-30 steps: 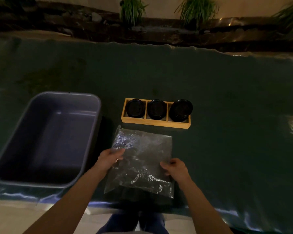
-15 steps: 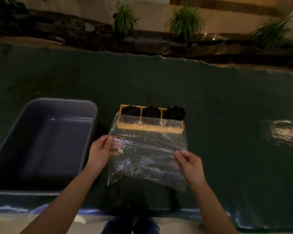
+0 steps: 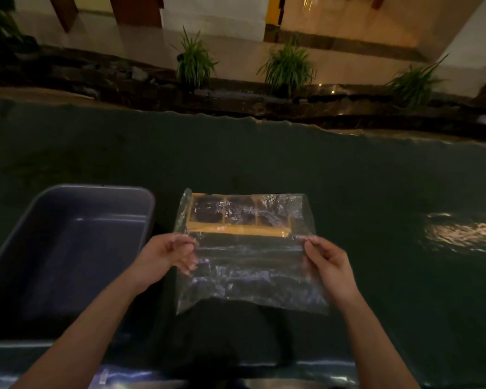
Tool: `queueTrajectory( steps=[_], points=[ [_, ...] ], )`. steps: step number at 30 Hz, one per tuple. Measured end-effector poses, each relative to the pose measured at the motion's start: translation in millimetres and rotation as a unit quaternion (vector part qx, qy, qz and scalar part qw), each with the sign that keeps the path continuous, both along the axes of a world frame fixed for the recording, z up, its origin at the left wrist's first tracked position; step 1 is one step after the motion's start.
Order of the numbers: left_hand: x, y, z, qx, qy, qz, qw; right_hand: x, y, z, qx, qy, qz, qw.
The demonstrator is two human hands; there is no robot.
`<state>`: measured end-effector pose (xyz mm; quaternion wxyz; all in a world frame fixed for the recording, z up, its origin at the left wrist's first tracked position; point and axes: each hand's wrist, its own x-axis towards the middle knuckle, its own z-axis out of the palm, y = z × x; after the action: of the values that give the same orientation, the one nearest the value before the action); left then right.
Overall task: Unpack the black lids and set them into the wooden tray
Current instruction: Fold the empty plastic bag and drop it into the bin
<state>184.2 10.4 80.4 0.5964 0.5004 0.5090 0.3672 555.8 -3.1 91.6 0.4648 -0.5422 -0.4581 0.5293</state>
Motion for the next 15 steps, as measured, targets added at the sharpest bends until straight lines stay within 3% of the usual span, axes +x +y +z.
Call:
queueTrajectory(
  steps=[2, 5, 9, 15],
  points=[
    [2, 8, 9, 0.035, 0.013, 0.028, 0.999, 5, 5, 9, 0.013, 0.016, 0.025, 0.999],
    [4, 16, 18, 0.002, -0.078, 0.050, 0.996, 8, 12, 21, 0.036, 0.048, 0.023, 0.998],
    [0, 16, 19, -0.057, -0.102, -0.033, 0.993, 10, 18, 32, 0.066, 0.053, 0.008, 0.996],
    [-1, 23, 23, -0.003, -0.157, 0.035, 0.987, 17, 25, 49, 0.011, 0.122, 0.013, 0.992]
  ],
)
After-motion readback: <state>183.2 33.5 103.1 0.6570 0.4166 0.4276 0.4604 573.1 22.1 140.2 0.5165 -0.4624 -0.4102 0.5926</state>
